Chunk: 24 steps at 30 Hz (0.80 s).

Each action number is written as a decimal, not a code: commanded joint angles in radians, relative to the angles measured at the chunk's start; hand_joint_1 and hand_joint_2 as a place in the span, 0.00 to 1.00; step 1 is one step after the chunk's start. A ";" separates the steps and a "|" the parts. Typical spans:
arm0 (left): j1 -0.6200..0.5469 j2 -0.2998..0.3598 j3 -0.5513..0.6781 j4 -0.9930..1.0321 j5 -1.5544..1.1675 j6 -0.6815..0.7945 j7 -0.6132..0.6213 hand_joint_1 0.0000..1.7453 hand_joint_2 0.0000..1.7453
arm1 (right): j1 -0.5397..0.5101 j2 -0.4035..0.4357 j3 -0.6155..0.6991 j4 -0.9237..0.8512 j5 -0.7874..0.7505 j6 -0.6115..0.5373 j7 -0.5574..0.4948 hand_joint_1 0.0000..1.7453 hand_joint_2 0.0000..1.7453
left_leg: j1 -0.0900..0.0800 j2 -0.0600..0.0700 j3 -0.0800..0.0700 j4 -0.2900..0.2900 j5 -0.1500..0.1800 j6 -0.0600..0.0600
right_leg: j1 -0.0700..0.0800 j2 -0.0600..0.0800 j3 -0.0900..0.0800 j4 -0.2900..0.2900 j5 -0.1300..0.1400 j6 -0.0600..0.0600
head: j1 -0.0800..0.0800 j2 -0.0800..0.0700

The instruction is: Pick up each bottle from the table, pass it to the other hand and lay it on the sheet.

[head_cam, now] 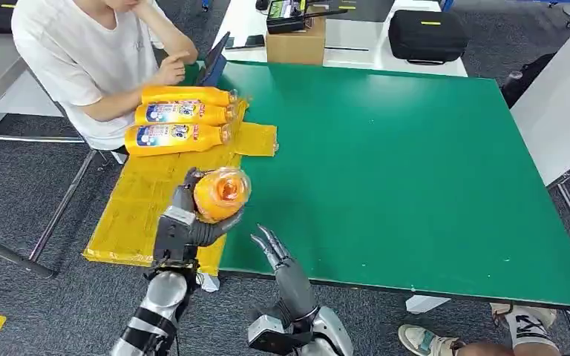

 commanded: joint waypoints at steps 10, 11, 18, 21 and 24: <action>-0.356 0.124 0.034 0.666 -0.480 0.116 0.169 1.00 1.00 | -0.062 -0.039 0.110 -0.035 -0.081 0.046 0.002 0.00 0.00 | 0.001 0.001 0.005 0.000 -0.001 -0.001 | 0.001 -0.001 0.005 0.000 -0.002 -0.002 | 0.000 0.000; -0.374 0.127 0.037 0.696 -0.489 0.098 0.184 1.00 1.00 | -0.063 -0.040 0.115 -0.034 -0.081 0.046 0.002 0.00 0.00 | 0.001 0.001 0.004 0.000 -0.001 -0.001 | 0.001 0.000 0.004 0.000 -0.001 -0.002 | 0.000 0.000; -0.467 0.154 0.037 0.852 -0.560 -0.012 0.281 1.00 1.00 | -0.072 -0.041 0.137 -0.043 -0.105 0.061 0.002 0.00 0.00 | 0.001 0.001 0.001 0.000 0.000 -0.001 | 0.001 0.000 0.001 0.000 0.000 -0.001 | 0.000 0.000; -0.479 0.161 0.015 0.878 -0.603 -0.059 0.325 1.00 1.00 | -0.070 -0.042 0.136 -0.042 -0.110 0.065 0.002 0.00 0.00 | 0.001 0.003 0.006 0.000 -0.002 -0.002 | 0.002 0.002 0.006 0.000 -0.001 -0.003 | 0.000 0.000; -0.499 0.180 -0.043 0.907 -0.697 -0.149 0.401 1.00 1.00 | -0.069 -0.047 0.138 -0.046 -0.116 0.070 0.002 0.00 0.00 | 0.001 0.003 0.007 0.000 -0.002 -0.002 | 0.002 0.001 0.006 0.000 -0.002 -0.002 | 0.000 0.000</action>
